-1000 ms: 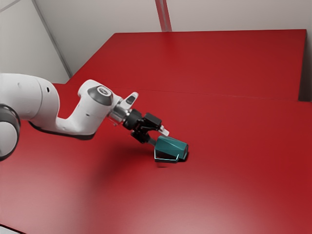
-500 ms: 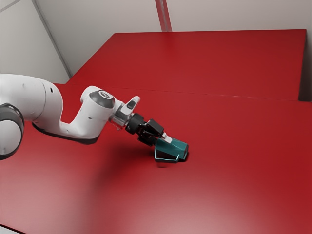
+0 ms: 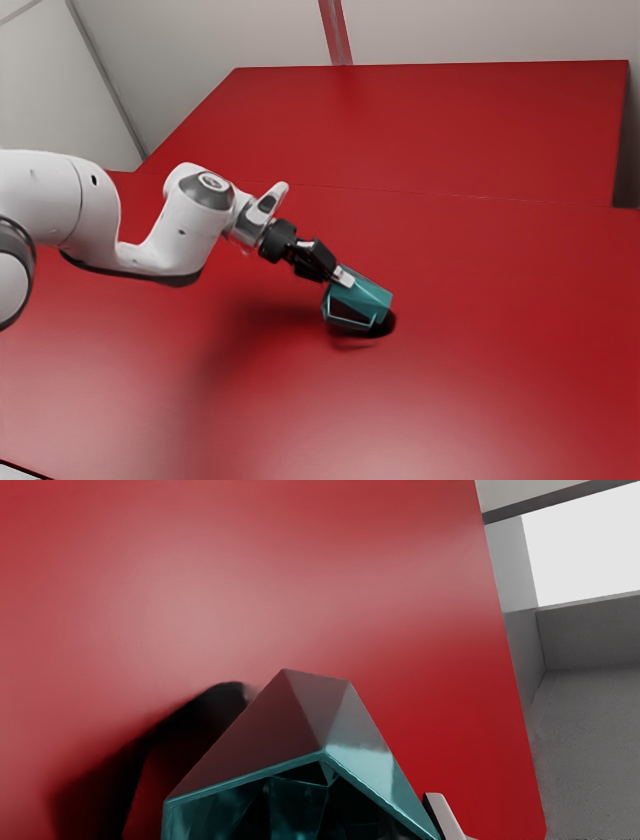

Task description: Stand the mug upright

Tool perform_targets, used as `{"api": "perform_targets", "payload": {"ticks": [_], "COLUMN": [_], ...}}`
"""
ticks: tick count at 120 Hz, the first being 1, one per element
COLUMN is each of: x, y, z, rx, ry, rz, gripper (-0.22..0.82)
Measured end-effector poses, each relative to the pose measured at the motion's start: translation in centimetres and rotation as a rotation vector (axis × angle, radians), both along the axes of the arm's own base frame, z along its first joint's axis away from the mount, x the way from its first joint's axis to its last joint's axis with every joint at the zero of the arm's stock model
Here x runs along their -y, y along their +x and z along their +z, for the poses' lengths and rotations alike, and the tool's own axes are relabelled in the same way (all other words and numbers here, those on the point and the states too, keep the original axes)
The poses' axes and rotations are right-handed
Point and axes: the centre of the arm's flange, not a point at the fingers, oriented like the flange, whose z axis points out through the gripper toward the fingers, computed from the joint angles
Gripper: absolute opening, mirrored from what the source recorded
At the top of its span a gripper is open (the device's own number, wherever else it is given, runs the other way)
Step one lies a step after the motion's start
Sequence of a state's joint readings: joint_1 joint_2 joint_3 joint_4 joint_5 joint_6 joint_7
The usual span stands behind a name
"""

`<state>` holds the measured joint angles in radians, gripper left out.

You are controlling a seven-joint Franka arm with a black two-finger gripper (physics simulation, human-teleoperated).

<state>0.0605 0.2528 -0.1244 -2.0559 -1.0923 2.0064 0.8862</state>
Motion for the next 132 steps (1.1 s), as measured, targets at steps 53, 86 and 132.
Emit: {"api": "perform_targets", "payload": {"ticks": [53,86,132], "x": [-2.3,-2.9,-2.8], "y": [-1.2,-2.0,-3.4], "z": [8.8,6.6,5.6], "rx": [0.189,0.154,0.138], "ry": [0.701,0.915,0.978], "rz": [-0.282,-0.243,-0.107], "gripper": [-0.18,-0.18,-0.18]}}
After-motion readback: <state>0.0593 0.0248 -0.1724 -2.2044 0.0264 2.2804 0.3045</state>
